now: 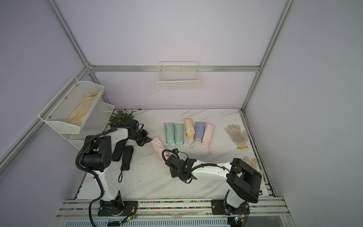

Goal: Take umbrellas out of sleeves
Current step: Take out the umbrella from the umbrella sleeve.

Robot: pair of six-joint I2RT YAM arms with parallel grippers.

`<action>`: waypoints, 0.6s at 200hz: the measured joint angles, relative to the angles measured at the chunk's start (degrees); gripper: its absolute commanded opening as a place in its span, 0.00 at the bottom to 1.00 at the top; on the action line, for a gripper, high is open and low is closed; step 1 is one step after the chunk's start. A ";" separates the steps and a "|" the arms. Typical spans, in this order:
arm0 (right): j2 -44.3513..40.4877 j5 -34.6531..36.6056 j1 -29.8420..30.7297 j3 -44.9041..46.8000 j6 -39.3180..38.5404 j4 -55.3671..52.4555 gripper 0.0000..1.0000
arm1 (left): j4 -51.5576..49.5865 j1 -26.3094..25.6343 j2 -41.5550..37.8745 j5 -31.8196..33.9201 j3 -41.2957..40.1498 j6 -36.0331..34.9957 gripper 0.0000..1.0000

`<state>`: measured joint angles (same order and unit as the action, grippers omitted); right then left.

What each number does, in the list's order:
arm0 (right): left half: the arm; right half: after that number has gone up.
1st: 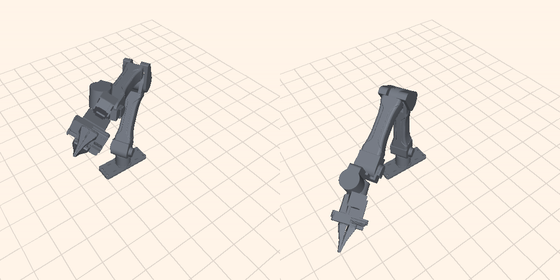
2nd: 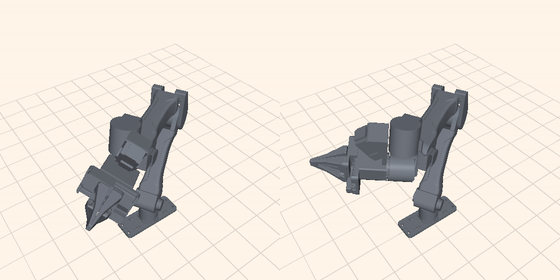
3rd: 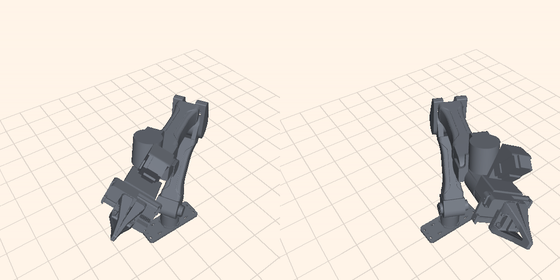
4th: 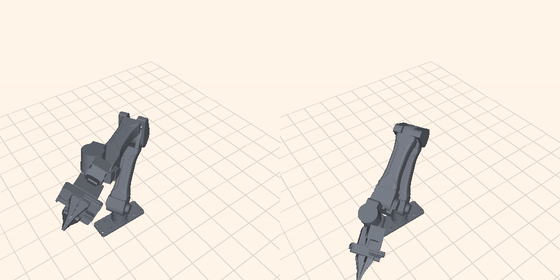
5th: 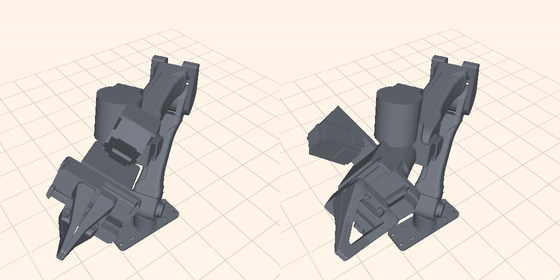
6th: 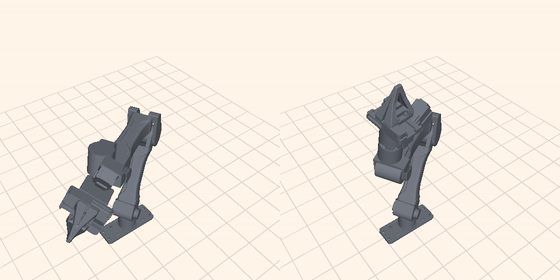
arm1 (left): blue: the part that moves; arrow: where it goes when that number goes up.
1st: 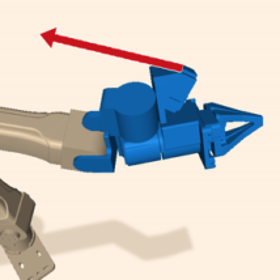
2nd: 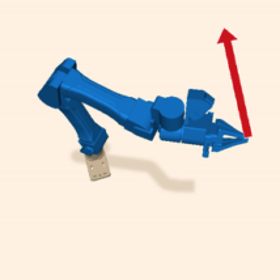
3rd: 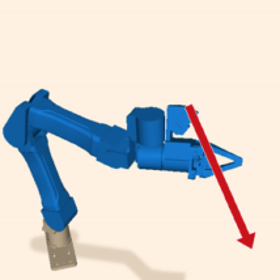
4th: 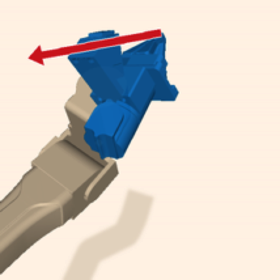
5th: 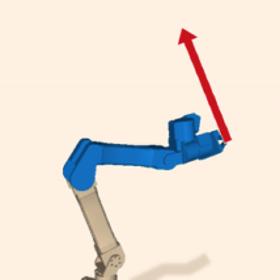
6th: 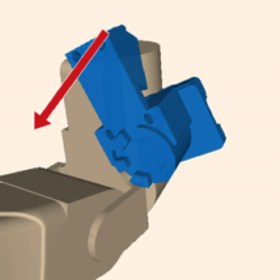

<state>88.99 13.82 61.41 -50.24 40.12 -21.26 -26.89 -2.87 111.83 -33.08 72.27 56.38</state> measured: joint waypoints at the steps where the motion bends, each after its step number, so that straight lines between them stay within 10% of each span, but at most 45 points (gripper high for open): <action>1: -0.04 0.00 0.02 0.04 0.00 0.00 0.03 | 0.00 0.00 0.00 0.00 0.00 0.00 0.00; 120: -2.91 -0.15 0.52 3.67 1.38 -0.26 0.03 | 1.20 -2.78 -1.57 0.59 1.33 -4.11 0.00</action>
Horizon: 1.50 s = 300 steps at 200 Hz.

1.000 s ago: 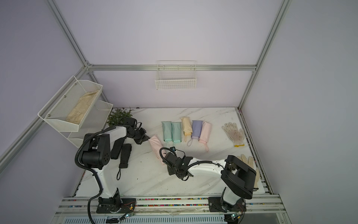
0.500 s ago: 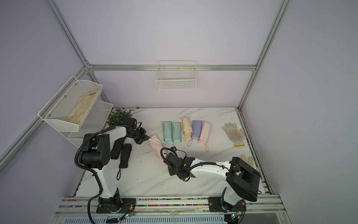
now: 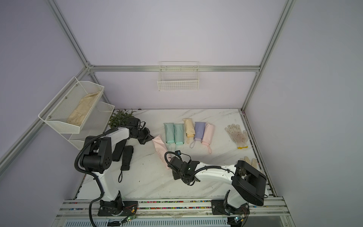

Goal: Take umbrellas out of sleeves
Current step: Take out the umbrella from the umbrella sleeve, then place the umbrella sleeve at the center of the board.

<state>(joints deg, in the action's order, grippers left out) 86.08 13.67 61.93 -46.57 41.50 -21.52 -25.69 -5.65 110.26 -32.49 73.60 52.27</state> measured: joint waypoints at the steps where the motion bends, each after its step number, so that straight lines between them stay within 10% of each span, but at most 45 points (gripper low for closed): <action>1: 0.00 0.00 0.00 0.02 0.00 0.00 0.03 | -0.02 -0.02 0.00 0.02 0.04 -0.07 0.00; 231: -4.55 -1.70 0.24 7.21 1.09 4.44 0.04 | -17.70 -7.93 2.62 27.50 19.50 -25.14 0.00; 300: -9.33 -3.32 0.24 10.45 -0.24 6.45 0.09 | -23.91 -7.89 9.46 30.86 37.83 -32.13 0.00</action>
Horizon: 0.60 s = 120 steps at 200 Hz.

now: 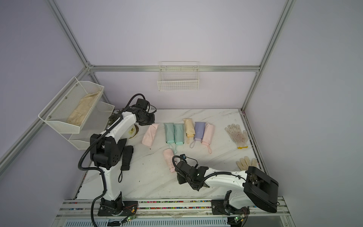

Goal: Take umbrellas out of sleeves
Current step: Place the umbrella sleeve at the center of the board.

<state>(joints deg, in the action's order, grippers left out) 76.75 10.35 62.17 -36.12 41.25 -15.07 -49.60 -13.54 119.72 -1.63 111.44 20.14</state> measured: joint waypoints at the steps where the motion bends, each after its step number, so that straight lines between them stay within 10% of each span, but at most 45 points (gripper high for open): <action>1: -0.04 0.00 0.00 0.02 -0.02 0.04 0.09 | -0.13 0.00 0.35 0.02 0.50 -0.11 0.00; 60: -4.35 0.52 0.00 0.66 -0.98 -0.46 0.48 | -4.61 0.79 9.97 3.13 8.90 -2.01 0.00; 120: -7.28 1.81 0.00 -1.86 -4.04 -1.70 0.51 | -6.80 2.34 10.16 9.77 9.01 -6.49 0.00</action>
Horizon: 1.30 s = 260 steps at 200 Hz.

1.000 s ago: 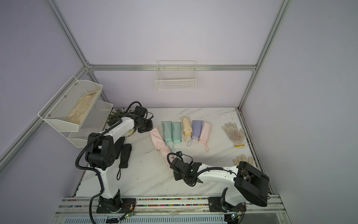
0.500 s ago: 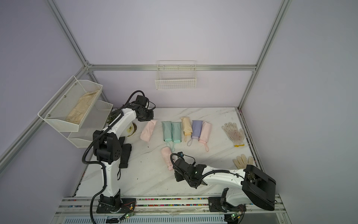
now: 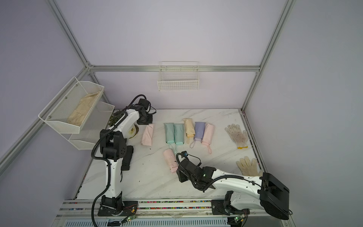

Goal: Take umbrellas out of sleeves
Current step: Place the umbrella sleeve at the center of the board, then move the umbrella to the center of the board.

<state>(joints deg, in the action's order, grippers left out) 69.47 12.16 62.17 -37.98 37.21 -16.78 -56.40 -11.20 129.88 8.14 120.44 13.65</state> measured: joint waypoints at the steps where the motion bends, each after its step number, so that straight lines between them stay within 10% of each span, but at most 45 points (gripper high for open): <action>1: 0.17 -0.02 0.00 -0.20 -0.07 -0.02 0.51 | -0.02 -0.02 0.00 0.04 0.00 -0.02 0.00; 74: 15.30 -1.53 -3.21 -11.17 -4.70 1.29 0.68 | -1.03 -0.07 -0.02 3.87 1.55 -2.32 0.66; 142: 28.96 -7.54 -10.01 -20.70 -9.25 2.19 0.89 | 0.81 -3.89 -14.29 2.08 -4.85 -0.42 0.68; 182: 36.48 -9.20 -10.03 -27.15 -10.10 1.55 0.81 | 5.73 -7.69 -28.83 -0.63 -16.00 0.63 0.67; 260: 41.59 -8.81 -8.52 -32.76 -6.51 -0.66 0.57 | 8.85 -6.71 -29.31 -6.25 -19.93 2.56 0.67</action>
<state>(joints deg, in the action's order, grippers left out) 111.07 3.36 53.65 -70.74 30.70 -17.43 -47.55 -17.91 100.57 1.89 100.51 16.21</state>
